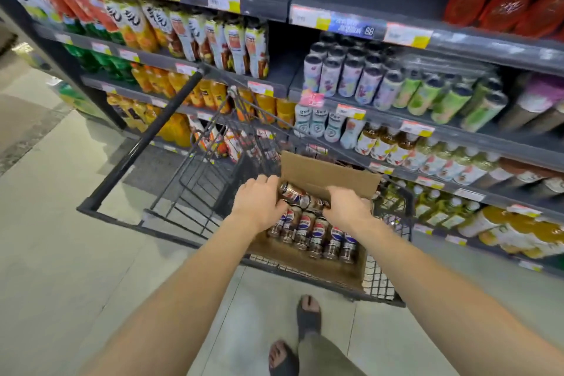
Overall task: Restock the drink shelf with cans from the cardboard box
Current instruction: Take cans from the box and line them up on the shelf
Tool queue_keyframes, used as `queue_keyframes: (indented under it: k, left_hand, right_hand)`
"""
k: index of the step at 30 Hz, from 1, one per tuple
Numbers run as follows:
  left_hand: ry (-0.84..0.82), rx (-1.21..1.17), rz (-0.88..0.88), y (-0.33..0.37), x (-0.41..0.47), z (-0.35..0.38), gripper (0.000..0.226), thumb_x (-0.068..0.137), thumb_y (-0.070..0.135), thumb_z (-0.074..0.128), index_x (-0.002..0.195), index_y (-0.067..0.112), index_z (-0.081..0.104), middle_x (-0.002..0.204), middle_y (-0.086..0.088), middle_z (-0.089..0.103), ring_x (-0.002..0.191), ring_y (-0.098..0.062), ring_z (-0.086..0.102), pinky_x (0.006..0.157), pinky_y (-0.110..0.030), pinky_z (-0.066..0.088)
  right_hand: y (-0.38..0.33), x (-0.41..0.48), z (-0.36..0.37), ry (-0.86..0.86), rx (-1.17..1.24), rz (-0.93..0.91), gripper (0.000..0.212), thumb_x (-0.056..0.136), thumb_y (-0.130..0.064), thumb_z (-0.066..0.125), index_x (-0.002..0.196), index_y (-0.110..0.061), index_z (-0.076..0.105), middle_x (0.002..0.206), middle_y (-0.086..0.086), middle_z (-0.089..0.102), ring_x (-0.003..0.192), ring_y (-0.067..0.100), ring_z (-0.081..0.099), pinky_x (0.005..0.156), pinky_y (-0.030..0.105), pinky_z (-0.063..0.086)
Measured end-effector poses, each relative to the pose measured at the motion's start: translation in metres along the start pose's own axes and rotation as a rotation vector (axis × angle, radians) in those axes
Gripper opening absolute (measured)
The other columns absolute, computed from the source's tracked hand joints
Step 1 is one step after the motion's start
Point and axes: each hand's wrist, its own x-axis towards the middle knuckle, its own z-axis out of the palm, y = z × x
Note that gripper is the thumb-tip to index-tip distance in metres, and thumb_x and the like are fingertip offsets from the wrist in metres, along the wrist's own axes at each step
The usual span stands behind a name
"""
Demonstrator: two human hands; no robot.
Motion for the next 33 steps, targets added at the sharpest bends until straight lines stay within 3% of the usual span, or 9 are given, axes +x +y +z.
queue_keyframes:
  k: [5, 9, 18, 22, 27, 28, 30, 33]
  left_hand:
    - [-0.093, 0.007, 0.002, -0.011, 0.045, 0.026, 0.052, 0.099, 0.041, 0.054, 0.143, 0.015, 0.045, 0.136, -0.013, 0.057, 0.124, -0.037, 0.056, 0.101, -0.048, 0.049]
    - [-0.171, 0.01, -0.02, -0.017, 0.096, 0.053, 0.062, 0.097, 0.04, 0.057, 0.151, 0.016, 0.039, 0.143, -0.011, 0.054, 0.13, -0.037, 0.053, 0.105, -0.049, 0.046]
    - [-0.341, -0.251, -0.173, -0.013, 0.183, 0.14, 0.052, 0.094, 0.038, 0.067, 0.139, 0.019, 0.049, 0.132, -0.011, 0.062, 0.124, -0.032, 0.059, 0.099, -0.047, 0.054]
    - [-0.376, -0.388, -0.358, -0.015, 0.209, 0.183, 0.049, 0.095, 0.045, 0.066, 0.133, 0.018, 0.054, 0.12, -0.008, 0.068, 0.108, -0.031, 0.067, 0.089, -0.042, 0.059]
    - [-0.341, -0.626, -0.583, -0.016, 0.237, 0.233, 0.057, 0.099, 0.045, 0.064, 0.142, 0.009, 0.053, 0.118, -0.008, 0.068, 0.083, -0.016, 0.064, 0.064, -0.023, 0.052]
    - [-0.332, -0.661, -0.623, -0.016, 0.243, 0.243, 0.062, 0.098, 0.05, 0.064, 0.143, 0.008, 0.053, 0.123, -0.01, 0.068, 0.09, -0.018, 0.066, 0.07, -0.025, 0.055]
    - [-0.282, -0.741, -0.707, -0.014, 0.256, 0.264, 0.078, 0.093, 0.059, 0.067, 0.147, 0.007, 0.049, 0.138, -0.014, 0.063, 0.119, -0.03, 0.065, 0.098, -0.037, 0.056]
    - [-0.198, -0.815, -0.82, -0.006, 0.272, 0.281, 0.084, 0.086, 0.061, 0.074, 0.143, 0.003, 0.052, 0.138, -0.017, 0.063, 0.126, -0.034, 0.061, 0.105, -0.041, 0.052]
  right_hand:
    - [0.005, 0.047, 0.022, -0.05, 0.07, 0.043, 0.057, 0.09, -0.019, 0.063, 0.144, -0.016, 0.047, 0.127, 0.01, 0.064, 0.114, 0.032, 0.061, 0.09, 0.043, 0.055]
    - [0.013, 0.096, 0.041, -0.069, 0.127, 0.056, 0.05, 0.09, -0.018, 0.065, 0.137, -0.015, 0.05, 0.128, 0.011, 0.063, 0.115, 0.033, 0.061, 0.089, 0.042, 0.054]
    - [0.035, 0.186, 0.092, -0.158, 0.151, 0.091, 0.05, 0.088, -0.022, 0.069, 0.134, -0.017, 0.051, 0.13, 0.006, 0.06, 0.116, 0.029, 0.062, 0.091, 0.042, 0.056]
    - [0.045, 0.211, 0.124, -0.198, 0.148, 0.12, 0.066, 0.087, -0.022, 0.071, 0.146, -0.02, 0.042, 0.14, 0.006, 0.056, 0.123, 0.029, 0.058, 0.095, 0.041, 0.052]
    - [0.059, 0.237, 0.174, -0.229, 0.104, 0.143, 0.086, 0.087, -0.018, 0.074, 0.158, -0.019, 0.025, 0.162, 0.006, 0.032, 0.146, 0.025, 0.037, 0.117, 0.038, 0.034]
    - [0.062, 0.241, 0.185, -0.219, 0.084, 0.134, 0.089, 0.087, -0.021, 0.075, 0.159, -0.019, 0.023, 0.163, 0.006, 0.029, 0.148, 0.025, 0.033, 0.12, 0.036, 0.029]
    - [0.066, 0.249, 0.204, -0.189, 0.057, 0.106, 0.093, 0.087, -0.028, 0.077, 0.16, -0.018, 0.02, 0.164, 0.006, 0.027, 0.151, 0.025, 0.028, 0.123, 0.036, 0.022]
    - [0.07, 0.258, 0.225, -0.158, 0.041, 0.06, 0.094, 0.089, -0.031, 0.075, 0.161, -0.018, 0.015, 0.166, 0.005, 0.024, 0.154, 0.024, 0.019, 0.126, 0.038, 0.015]
